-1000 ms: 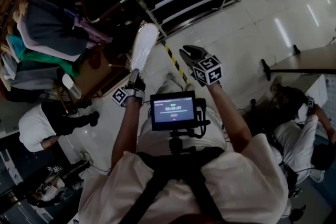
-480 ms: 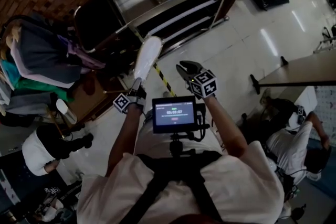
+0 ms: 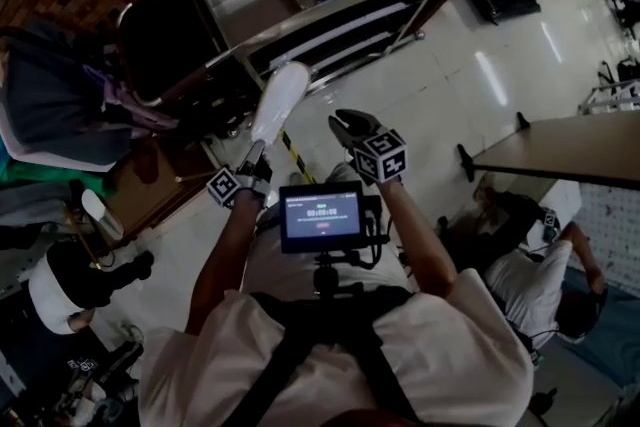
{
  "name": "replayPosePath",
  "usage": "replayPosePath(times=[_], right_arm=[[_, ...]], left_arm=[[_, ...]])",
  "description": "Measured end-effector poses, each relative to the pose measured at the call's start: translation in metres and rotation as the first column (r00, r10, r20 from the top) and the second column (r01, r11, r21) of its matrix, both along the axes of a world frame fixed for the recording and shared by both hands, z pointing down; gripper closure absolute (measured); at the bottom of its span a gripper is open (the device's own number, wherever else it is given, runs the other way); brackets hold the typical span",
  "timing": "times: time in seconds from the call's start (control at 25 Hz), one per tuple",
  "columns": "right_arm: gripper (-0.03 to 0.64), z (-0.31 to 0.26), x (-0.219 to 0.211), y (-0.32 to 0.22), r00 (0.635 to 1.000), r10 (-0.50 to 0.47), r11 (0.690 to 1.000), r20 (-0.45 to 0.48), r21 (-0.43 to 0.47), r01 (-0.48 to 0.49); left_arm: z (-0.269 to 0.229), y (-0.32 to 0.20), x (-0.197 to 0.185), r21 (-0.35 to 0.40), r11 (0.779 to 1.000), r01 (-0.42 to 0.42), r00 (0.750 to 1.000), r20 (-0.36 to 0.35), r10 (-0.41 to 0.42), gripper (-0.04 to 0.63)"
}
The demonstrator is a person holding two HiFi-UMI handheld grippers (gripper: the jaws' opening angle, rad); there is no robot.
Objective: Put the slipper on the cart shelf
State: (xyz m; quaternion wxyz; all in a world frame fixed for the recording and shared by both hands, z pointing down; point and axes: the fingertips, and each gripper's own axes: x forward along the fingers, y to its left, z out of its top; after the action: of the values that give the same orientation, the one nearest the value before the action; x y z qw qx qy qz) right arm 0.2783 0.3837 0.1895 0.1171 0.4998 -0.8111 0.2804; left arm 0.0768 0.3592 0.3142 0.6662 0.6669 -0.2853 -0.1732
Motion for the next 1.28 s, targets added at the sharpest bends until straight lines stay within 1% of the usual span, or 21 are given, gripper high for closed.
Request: replayPosePath(times=[0.12,0.24,0.32,0.44,0.48,0.6,0.68,0.76,0.88,0.96,1.04,1.12,1.28], right_arm=[[0.52,0.008,0.008,-0.014,1.0,-0.012,1.0,0.006,-0.012,0.012],[0.52,0.014,0.019,-0.031,0.999,-0.043,0.999,0.015,-0.021,0.043],[0.52,0.019,0.027,-0.049,0.997,-0.073,0.997,0.023,-0.027,0.074],[0.52,0.02,0.041,-0.07,0.987,-0.158,0.987,0.011,-0.036,0.159],[0.52,0.02,0.048,-0.075,0.982,-0.188,0.981,0.005,-0.037,0.189],[0.52,0.022,0.073,-0.093,0.969,-0.246,0.968,-0.011,-0.05,0.245],[0.52,0.022,0.089,-0.111,0.964,-0.265,0.964,-0.02,-0.035,0.264],[0.52,0.021,0.102,-0.127,0.958,-0.285,0.959,-0.02,-0.018,0.284],[0.52,0.027,0.118,-0.141,0.948,-0.318,0.948,-0.001,-0.021,0.318],[0.52,0.03,0.125,-0.146,0.939,-0.343,0.939,0.002,-0.027,0.343],[0.52,0.029,0.129,-0.146,0.929,-0.37,0.929,-0.007,-0.031,0.369],[0.52,0.026,0.131,-0.146,0.919,-0.393,0.919,-0.019,-0.031,0.393],[0.52,0.032,0.146,-0.155,0.905,-0.426,0.904,-0.02,-0.035,0.425]], left_arm=[[0.006,-0.007,0.009,-0.014,1.0,0.007,1.0,0.003,-0.007,0.537],[0.011,-0.011,0.018,-0.034,0.999,0.029,0.999,0.021,-0.029,0.537],[0.012,-0.021,0.028,-0.018,0.999,0.043,0.999,0.025,-0.043,0.537],[0.007,-0.031,0.053,-0.021,0.996,0.091,0.996,-0.014,-0.092,0.537],[0.007,-0.032,0.062,-0.028,0.993,0.111,0.994,-0.017,-0.112,0.537],[0.008,-0.035,0.083,-0.033,0.985,0.167,0.986,0.013,-0.167,0.537],[0.008,-0.038,0.094,-0.026,0.98,0.198,0.98,0.023,-0.198,0.537],[0.01,-0.041,0.107,-0.034,0.974,0.226,0.974,0.022,-0.225,0.537],[0.015,-0.042,0.124,-0.047,0.963,0.265,0.964,0.031,-0.264,0.537],[0.019,-0.045,0.131,-0.049,0.955,0.291,0.956,0.05,-0.289,0.537],[0.018,-0.046,0.134,-0.049,0.947,0.317,0.948,0.054,-0.314,0.537],[0.018,-0.047,0.132,-0.055,0.935,0.349,0.937,0.056,-0.346,0.537],[0.024,-0.056,0.141,-0.073,0.903,0.424,0.905,0.05,-0.422,0.537]])
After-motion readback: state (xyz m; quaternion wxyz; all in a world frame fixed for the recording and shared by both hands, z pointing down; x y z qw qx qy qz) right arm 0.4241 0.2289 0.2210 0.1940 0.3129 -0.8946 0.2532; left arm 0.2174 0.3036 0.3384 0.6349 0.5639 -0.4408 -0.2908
